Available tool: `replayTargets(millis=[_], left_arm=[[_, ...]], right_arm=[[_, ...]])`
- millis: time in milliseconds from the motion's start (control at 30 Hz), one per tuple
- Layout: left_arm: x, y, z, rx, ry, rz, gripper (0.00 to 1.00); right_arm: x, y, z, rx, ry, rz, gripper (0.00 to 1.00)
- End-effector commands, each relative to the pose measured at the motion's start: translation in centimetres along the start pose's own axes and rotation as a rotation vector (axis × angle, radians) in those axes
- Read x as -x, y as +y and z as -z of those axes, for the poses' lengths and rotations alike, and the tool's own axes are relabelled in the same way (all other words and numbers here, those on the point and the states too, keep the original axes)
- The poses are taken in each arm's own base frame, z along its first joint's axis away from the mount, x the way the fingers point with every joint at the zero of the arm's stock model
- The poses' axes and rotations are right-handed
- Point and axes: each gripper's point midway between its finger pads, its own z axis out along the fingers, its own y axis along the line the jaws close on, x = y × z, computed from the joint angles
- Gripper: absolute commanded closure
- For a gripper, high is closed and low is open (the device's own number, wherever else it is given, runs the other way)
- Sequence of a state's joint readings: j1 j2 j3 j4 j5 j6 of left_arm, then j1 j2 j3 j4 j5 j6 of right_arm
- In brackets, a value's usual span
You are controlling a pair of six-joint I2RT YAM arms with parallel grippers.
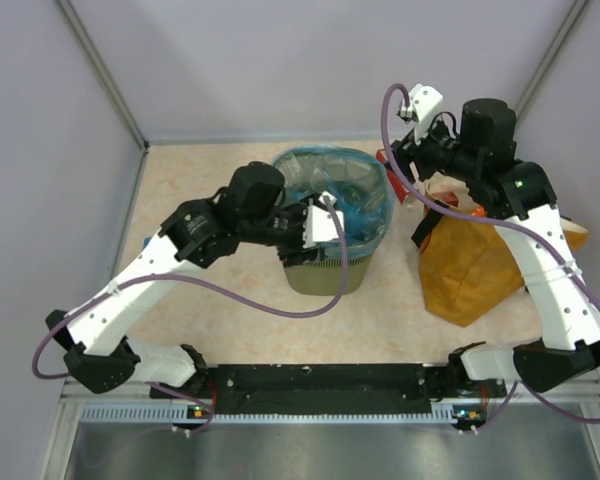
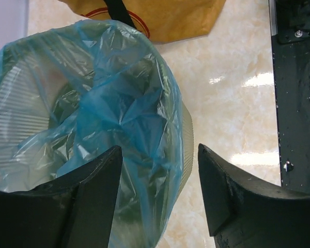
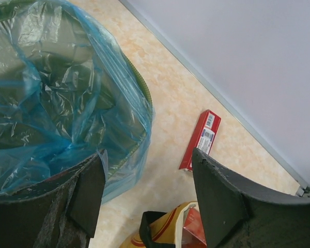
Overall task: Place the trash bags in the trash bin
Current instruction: Place the trash bag in the trash bin.
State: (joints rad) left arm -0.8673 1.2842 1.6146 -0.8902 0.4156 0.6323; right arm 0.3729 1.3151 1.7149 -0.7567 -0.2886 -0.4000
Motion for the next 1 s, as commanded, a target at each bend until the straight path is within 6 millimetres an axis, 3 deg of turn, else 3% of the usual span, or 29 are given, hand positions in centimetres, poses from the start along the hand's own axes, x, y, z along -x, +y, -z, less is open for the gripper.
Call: replayTargets(millis=[0,300,467,633,967], left_arm=[[1.4,0.5,-0.6,-0.007,0.006,-0.052,0.36],[0.5,-0.6,-2.3,-0.091,0.044,-0.039,0.4],[-0.4,-1.2,-3.3,-0.127,0.082,-0.034,0.54],[-1.4,-1.7,-3.8,-0.154,0.112,-0.031,0.59],[-3.3,-2.6,-3.0,-0.216,0.211,-0.09,0.93]], right_arm=[[0.2,0.1,1.0,-0.02,-0.013,0.018,0.34],[-1.3,0.1,0.4,-0.023,0.026,0.028,0.34],[-1.1,-0.1,0.2,-0.027,0.025,0.031,0.34],[-0.7,0.0,0.0,-0.016,0.016,0.025,0.34],[-0.4,0.5,-0.6,0.022,0.003,0.004,0.34]])
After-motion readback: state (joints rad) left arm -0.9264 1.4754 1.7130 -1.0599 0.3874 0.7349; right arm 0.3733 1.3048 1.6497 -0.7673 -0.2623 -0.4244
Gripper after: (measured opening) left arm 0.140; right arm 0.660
